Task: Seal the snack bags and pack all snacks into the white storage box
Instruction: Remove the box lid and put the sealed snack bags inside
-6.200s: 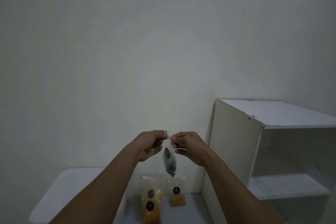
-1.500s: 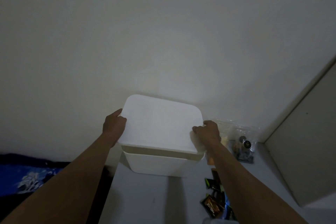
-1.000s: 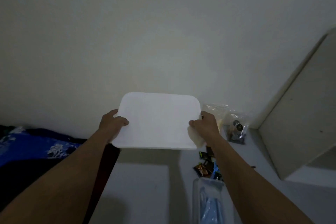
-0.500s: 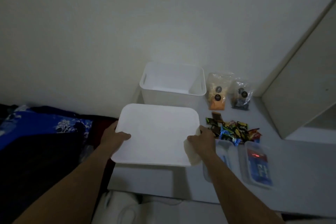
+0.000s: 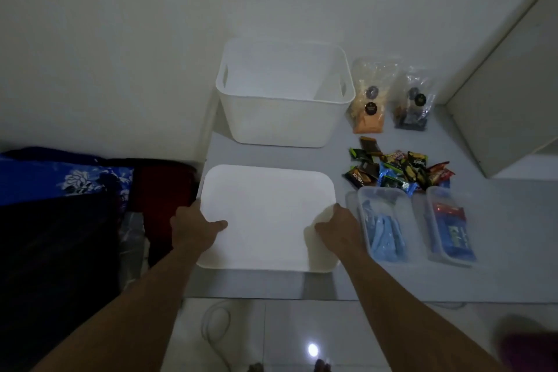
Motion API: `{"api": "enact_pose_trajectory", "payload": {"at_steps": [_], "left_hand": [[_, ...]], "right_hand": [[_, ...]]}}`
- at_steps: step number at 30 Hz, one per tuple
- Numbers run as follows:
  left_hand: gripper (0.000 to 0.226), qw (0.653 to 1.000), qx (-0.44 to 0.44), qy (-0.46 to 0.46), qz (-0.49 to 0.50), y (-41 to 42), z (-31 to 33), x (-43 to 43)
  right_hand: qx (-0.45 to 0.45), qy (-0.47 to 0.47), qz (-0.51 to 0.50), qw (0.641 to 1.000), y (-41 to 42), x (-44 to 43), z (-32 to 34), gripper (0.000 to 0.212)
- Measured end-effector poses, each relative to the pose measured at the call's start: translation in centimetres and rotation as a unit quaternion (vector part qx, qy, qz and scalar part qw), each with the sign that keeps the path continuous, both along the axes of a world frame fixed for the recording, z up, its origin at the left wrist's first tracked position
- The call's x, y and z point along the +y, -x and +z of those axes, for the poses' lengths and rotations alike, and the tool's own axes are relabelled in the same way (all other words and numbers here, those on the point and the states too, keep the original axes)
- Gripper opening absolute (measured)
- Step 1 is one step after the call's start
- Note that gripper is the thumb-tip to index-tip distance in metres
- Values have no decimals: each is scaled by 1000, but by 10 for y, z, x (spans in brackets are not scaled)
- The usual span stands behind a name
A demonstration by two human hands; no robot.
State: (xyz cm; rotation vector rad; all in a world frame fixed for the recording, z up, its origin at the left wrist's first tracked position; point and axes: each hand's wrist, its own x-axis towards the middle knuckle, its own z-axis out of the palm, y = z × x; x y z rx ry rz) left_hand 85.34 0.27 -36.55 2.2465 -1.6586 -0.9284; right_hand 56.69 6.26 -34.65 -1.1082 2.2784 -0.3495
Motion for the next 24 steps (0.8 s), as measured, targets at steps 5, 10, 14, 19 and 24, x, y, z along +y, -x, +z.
{"api": "enact_pose_trajectory", "payload": {"at_steps": [5, 10, 14, 19, 24], "left_hand": [[87, 989, -103, 50, -97, 21, 8, 11], [82, 985, -120, 14, -122, 20, 7, 11], [81, 985, -120, -1, -126, 21, 10, 9], [77, 978, -155, 14, -139, 23, 23, 8], [67, 968, -131, 86, -197, 49, 61, 3]], "right_hand": [[45, -4, 90, 995, -6, 2, -7, 44], [54, -26, 126, 990, -5, -1, -9, 61], [38, -41, 134, 989, -3, 0, -7, 66], [24, -29, 123, 992, -3, 1, 8, 62], [30, 16, 124, 992, 7, 2, 52, 46]]}}
